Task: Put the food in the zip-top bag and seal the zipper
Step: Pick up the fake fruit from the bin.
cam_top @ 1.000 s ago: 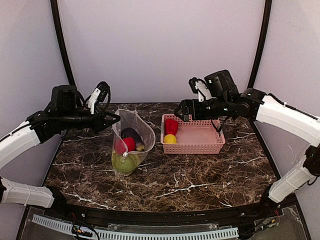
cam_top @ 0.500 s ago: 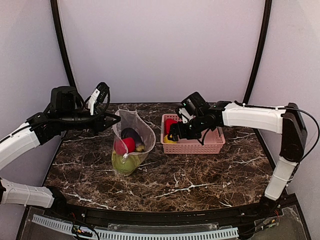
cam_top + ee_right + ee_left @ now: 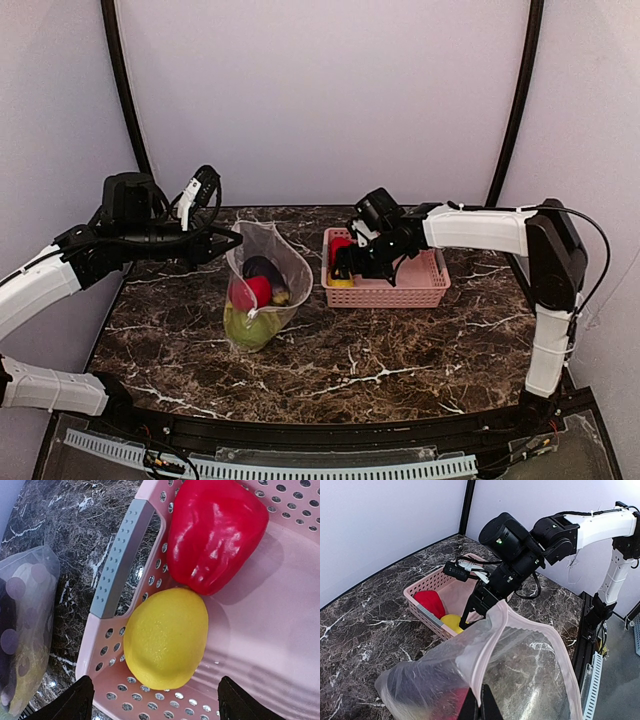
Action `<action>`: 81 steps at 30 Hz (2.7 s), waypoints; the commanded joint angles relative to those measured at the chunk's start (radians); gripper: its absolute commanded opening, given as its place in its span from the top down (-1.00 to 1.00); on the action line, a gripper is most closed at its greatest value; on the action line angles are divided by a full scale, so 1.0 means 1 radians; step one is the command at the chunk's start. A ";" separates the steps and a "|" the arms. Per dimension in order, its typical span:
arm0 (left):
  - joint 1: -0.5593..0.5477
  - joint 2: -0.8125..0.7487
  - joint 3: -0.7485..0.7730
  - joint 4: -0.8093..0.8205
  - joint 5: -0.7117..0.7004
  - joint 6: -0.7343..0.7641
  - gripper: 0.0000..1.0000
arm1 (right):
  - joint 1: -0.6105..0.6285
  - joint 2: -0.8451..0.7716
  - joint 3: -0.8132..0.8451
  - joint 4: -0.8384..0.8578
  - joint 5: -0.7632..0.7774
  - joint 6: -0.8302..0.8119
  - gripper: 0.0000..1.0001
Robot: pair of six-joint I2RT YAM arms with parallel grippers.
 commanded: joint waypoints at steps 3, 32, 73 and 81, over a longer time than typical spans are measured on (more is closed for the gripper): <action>0.006 -0.008 -0.007 0.026 0.018 -0.002 0.99 | -0.003 0.067 0.064 -0.002 0.002 0.008 -0.68; 0.006 0.003 -0.008 0.029 0.022 -0.009 0.99 | -0.001 0.143 0.063 -0.041 0.085 0.031 -0.50; 0.006 0.031 -0.009 0.033 0.037 -0.019 0.99 | 0.080 -0.312 -0.018 0.013 0.116 -0.100 -0.25; 0.006 0.029 -0.010 0.035 0.036 -0.021 0.99 | 0.176 -0.463 -0.028 0.139 -0.107 -0.184 -0.26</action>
